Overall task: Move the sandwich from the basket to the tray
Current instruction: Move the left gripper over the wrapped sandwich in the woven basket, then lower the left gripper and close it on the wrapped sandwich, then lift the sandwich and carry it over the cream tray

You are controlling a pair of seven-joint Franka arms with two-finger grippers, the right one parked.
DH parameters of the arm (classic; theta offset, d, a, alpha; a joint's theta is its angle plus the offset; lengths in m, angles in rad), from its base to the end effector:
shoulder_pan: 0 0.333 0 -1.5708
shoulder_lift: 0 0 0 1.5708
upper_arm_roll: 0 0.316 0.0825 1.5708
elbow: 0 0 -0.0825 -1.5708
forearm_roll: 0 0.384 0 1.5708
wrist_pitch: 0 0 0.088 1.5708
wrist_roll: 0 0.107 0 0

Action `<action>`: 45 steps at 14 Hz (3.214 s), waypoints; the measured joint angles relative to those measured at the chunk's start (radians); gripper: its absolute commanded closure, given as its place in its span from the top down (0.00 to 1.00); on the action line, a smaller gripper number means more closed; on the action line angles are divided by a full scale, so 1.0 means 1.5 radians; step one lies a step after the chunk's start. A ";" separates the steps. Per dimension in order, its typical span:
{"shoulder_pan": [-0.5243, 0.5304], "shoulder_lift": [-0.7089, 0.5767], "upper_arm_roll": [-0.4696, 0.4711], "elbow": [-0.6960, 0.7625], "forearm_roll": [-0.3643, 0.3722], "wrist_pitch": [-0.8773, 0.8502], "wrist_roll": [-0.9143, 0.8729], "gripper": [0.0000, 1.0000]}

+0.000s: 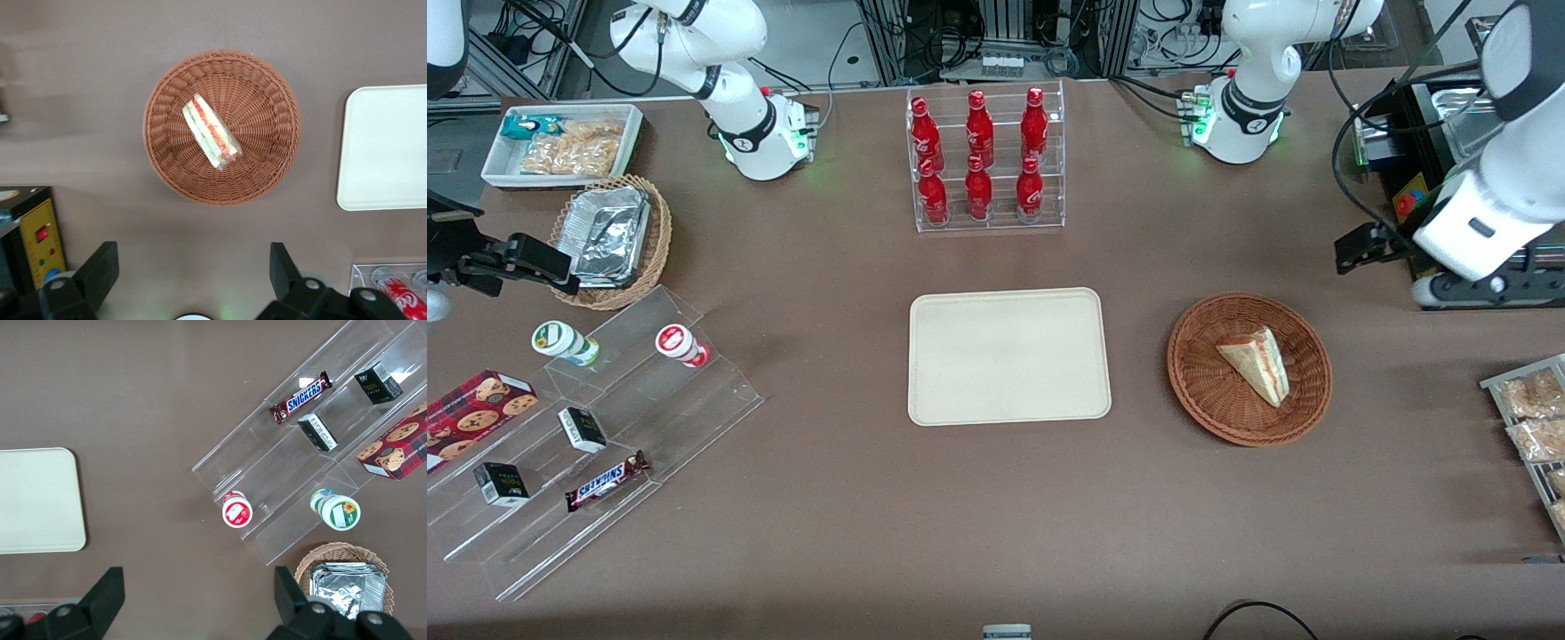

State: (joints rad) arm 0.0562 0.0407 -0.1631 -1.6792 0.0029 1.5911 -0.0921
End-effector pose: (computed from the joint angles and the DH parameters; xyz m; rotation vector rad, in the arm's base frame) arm 0.5577 -0.0580 0.5528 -3.1260 0.0240 0.2003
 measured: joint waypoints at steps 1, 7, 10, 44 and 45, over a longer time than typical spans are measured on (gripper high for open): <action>-0.003 0.011 -0.002 -0.029 0.000 0.036 0.000 1.00; -0.009 0.034 -0.005 -0.205 0.001 0.241 0.000 1.00; -0.009 0.035 -0.004 -0.302 0.000 0.377 -0.018 1.00; -0.122 0.081 -0.012 -0.237 0.008 0.327 -0.319 0.00; -0.150 0.083 -0.013 -0.220 0.008 0.319 -0.319 0.00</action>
State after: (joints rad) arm -0.1690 0.1658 -0.1830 -2.0095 0.0150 2.0689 -0.5708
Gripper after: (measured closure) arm 0.846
